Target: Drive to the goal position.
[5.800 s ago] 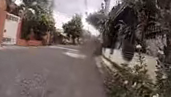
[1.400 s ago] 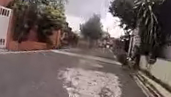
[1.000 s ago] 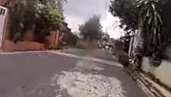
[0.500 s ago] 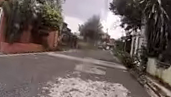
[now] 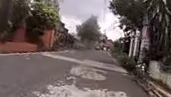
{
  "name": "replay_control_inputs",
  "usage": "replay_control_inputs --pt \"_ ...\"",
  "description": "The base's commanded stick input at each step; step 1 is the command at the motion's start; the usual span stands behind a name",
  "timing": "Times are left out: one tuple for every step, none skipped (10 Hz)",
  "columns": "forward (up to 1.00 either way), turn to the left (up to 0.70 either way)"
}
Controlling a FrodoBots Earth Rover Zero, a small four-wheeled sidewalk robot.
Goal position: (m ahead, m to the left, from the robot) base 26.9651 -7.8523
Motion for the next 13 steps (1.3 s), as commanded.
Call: replay_control_inputs --pt "0.7 -0.04" --pt "0.7 -0.09" --pt "0.7 -0.13" --pt "0.7 -0.13" --pt "0.7 -0.02" --pt "0.7 0.0" --pt "0.7 0.0" --pt "0.7 0.0" --pt "0.7 0.0" --pt "0.7 -0.01" --pt "0.7 -0.08" --pt "0.7 -0.13" --pt "0.7 -0.14"
